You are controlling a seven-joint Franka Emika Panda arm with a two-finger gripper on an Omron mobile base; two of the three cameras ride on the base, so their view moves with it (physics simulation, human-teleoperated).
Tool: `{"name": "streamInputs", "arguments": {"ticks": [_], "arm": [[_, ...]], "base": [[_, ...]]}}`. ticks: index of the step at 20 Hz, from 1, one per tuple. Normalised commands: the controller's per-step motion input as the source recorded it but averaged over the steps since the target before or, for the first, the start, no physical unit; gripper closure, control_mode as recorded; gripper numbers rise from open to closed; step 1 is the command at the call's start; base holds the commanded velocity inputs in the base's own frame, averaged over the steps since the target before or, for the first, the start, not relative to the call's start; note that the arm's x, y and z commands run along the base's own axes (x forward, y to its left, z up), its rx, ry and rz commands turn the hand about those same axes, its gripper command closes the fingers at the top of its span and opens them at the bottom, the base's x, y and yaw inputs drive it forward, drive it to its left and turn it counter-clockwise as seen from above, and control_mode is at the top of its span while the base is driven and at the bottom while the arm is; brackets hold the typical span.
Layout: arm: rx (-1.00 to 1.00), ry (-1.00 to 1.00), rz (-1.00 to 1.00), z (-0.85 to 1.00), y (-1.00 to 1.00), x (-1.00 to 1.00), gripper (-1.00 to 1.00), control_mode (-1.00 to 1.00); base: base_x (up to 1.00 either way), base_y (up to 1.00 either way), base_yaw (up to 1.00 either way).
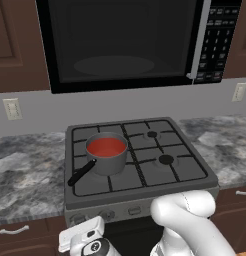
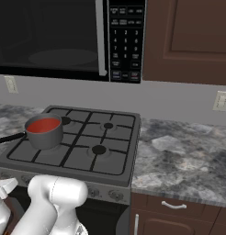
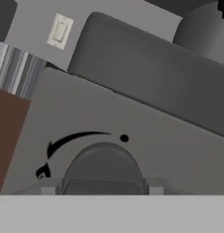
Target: Wait until the marinara sauce is simmered to a deep red color and then turn off the stove.
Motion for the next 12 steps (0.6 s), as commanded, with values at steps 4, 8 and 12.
{"name": "streamInputs", "arguments": {"ticks": [4, 8, 12], "arm": [[0.1, 0.0, 0.0, 0.0, 0.0, -0.04, 1.0, -1.0], [0.1, 0.0, 0.0, 0.0, -0.04, -0.16, 1.0, -1.0], [0.1, 0.0, 0.0, 0.0, -0.02, -0.19, 1.0, -1.0]], "base": [[0.0, 0.0, 0.0], [0.0, 0.0, 0.0], [0.0, 0.0, 0.0]]}}
